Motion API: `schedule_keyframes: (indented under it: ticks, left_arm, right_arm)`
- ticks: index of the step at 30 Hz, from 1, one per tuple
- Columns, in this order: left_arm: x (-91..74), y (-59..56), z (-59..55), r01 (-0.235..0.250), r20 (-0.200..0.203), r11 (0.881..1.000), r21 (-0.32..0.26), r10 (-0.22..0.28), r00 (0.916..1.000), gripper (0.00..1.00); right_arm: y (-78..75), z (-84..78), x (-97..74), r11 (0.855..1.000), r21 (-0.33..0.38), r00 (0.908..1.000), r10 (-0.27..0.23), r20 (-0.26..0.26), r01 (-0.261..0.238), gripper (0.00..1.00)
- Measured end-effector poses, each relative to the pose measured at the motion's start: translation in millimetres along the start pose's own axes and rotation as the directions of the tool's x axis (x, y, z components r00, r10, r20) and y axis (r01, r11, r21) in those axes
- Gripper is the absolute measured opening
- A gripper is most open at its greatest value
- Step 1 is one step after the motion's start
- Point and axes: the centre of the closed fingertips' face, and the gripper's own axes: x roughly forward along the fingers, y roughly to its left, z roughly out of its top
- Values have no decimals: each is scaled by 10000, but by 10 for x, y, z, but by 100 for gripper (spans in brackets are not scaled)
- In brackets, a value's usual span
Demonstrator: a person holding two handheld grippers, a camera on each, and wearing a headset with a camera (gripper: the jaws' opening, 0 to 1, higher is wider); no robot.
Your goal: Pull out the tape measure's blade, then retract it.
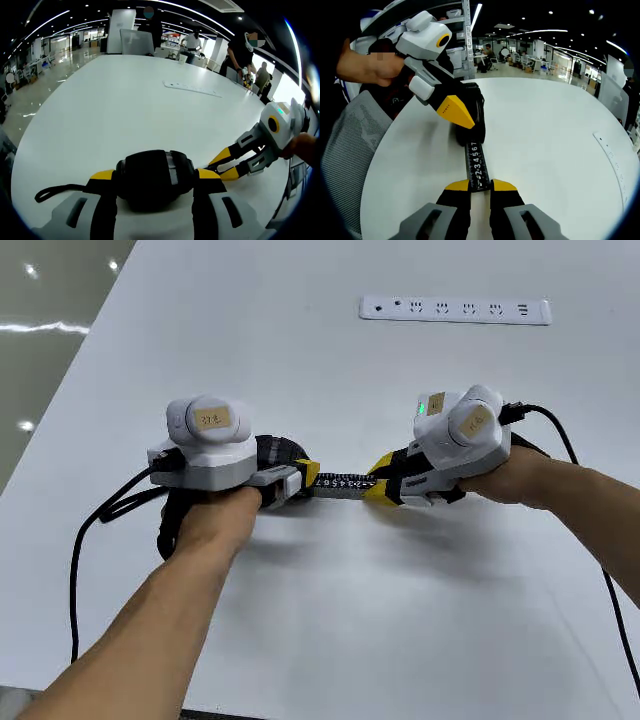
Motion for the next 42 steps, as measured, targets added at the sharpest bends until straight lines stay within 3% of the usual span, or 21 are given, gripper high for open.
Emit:
schedule_keyframes:
  ticks: [42]
  left_arm:
    - [-8,6,-3,154,-56,9998,-97,-155,9999,56]
  right_arm:
    - [99,381,404,9988,-319,9987,377,345,-367,11]
